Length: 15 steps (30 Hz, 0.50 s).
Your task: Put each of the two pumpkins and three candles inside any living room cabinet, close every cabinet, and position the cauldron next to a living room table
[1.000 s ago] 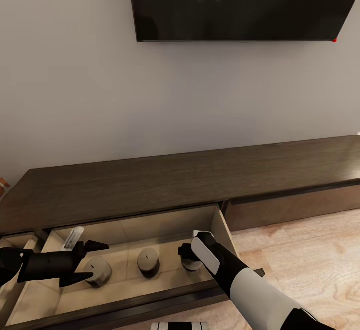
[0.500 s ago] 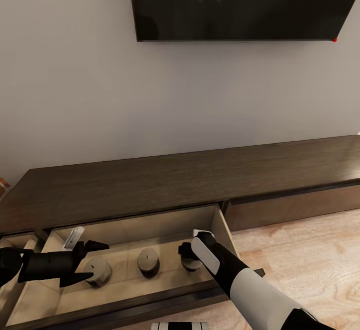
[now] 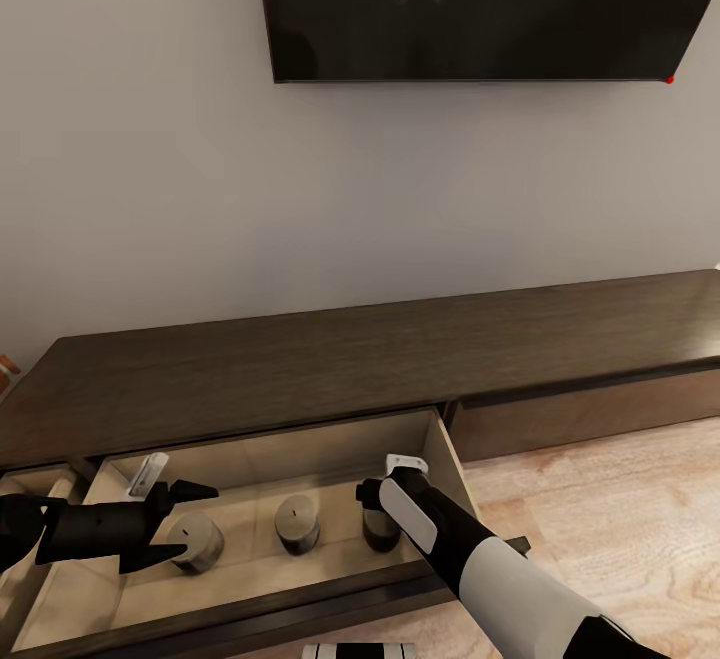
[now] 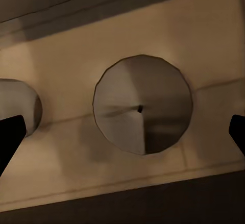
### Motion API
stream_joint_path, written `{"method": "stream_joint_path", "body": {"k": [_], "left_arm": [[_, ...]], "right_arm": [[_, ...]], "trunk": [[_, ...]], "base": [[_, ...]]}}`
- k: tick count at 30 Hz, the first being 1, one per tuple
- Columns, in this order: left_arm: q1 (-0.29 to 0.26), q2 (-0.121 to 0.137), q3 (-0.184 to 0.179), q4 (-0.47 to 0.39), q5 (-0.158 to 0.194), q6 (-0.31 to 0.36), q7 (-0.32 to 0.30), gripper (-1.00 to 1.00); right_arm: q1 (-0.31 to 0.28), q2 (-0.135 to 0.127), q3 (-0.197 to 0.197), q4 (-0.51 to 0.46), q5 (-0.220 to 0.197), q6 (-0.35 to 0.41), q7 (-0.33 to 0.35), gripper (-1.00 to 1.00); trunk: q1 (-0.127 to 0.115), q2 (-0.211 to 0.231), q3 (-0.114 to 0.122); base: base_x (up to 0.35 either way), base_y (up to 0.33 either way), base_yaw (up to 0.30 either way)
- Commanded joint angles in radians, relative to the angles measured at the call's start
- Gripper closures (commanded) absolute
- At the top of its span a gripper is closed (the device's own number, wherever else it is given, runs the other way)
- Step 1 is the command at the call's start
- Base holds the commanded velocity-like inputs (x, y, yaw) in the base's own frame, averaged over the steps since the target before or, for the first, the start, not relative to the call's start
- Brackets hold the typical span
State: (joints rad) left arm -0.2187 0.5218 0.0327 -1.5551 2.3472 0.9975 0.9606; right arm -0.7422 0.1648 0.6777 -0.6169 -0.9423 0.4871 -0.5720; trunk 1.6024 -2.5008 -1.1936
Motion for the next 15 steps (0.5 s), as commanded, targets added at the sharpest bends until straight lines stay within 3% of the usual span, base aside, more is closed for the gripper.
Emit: {"method": "stream_joint_path", "body": {"k": [1, 5, 15], "left_arm": [[-0.001, 0.0, 0.001, 0.0, 0.009, 0.003, 0.01, -1.0], [-0.001, 0.0, 0.001, 0.0, 0.009, 0.003, 0.01, -1.0], [-0.001, 0.001, 0.001, 0.006, 0.009, 0.003, 0.012, -1.0]], "right_arm": [[-0.001, -0.001, 0.004, -0.001, -0.007, 0.002, -0.008, -1.0], [-0.001, 0.0, 0.005, -0.001, -0.007, 0.004, -0.008, -1.0], [-0.001, 0.0, 0.004, -0.001, -0.007, 0.009, -0.008, -1.0]], "trunk": [[-0.001, 0.0, 0.003], [-0.002, 0.001, 0.018], [-0.041, 0.071, 0.05]], "base": [[0.0, 0.0, 0.0], [0.0, 0.0, 0.0], [0.0, 0.0, 0.0]]}}
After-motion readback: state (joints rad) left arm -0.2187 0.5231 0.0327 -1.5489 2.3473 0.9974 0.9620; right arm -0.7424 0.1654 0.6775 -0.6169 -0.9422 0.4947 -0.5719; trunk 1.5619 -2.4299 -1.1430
